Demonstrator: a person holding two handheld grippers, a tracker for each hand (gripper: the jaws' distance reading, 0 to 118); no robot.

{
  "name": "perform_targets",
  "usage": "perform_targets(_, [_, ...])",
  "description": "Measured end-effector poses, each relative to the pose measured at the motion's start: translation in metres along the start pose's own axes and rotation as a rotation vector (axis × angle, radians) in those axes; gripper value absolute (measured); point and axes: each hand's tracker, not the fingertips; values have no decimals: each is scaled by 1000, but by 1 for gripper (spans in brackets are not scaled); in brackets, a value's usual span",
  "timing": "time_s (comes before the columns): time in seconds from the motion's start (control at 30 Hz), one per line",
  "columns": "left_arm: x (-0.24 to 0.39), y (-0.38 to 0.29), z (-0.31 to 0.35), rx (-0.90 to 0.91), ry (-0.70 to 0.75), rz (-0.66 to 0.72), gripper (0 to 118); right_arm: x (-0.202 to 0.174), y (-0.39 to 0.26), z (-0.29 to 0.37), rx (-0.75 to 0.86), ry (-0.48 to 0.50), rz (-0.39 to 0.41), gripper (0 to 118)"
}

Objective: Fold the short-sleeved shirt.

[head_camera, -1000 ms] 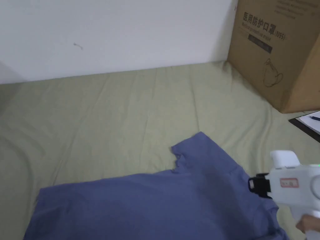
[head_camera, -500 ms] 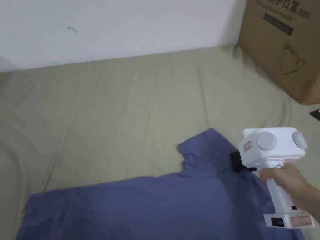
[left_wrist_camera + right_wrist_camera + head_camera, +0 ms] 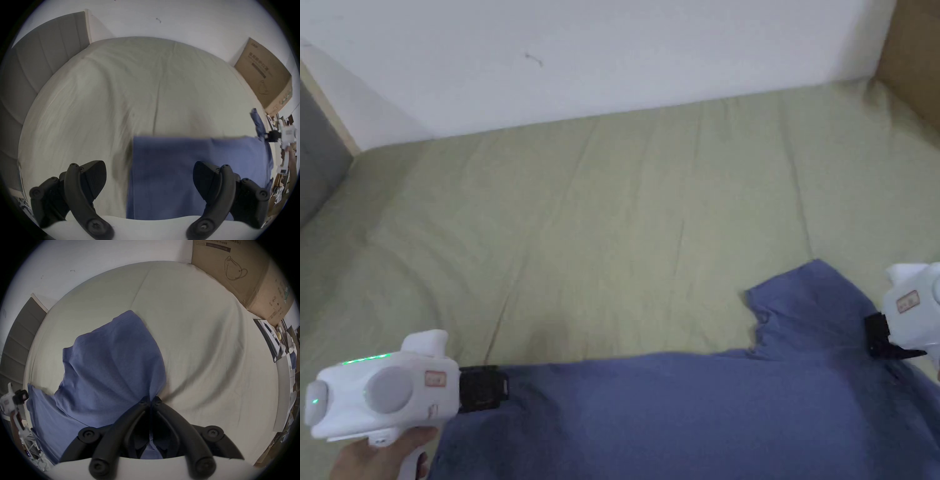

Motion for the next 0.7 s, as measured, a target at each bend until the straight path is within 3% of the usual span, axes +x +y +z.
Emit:
perform_targets(0.07, [2, 9, -25, -28, 30, -33, 94, 0, 0, 0, 1, -4, 12, 1])
perform_targets(0.17, [7, 13, -29, -79, 35, -102, 93, -7, 1, -1, -3, -27, 53, 1])
perform_targets(0.23, [4, 16, -8, -73, 11, -98, 64, -13, 2, -1, -11, -48, 77, 1])
perform_targets(0.27, [3, 17, -2, -60, 25, -91, 37, -17, 3, 0, -13, -62, 93, 1])
perform_targets(0.3, [2, 18, 4, -48, 29, -75, 2, -18, 3, 4, -11, -70, 107, 1])
perform_targets(0.4, [1, 10, 14, -67, -58, -67, 2, -16, 1, 23, 17, -52, 98, 1])
perform_targets(0.5, [2, 1, 37, -49, -30, -129, 2, -3, -2, 59, 64, 21, 35, 1])
perform_targets(0.7, [-26, -36, 132, 95, -139, -67, 2, 24, -40, 144, 147, 95, 30, 1])
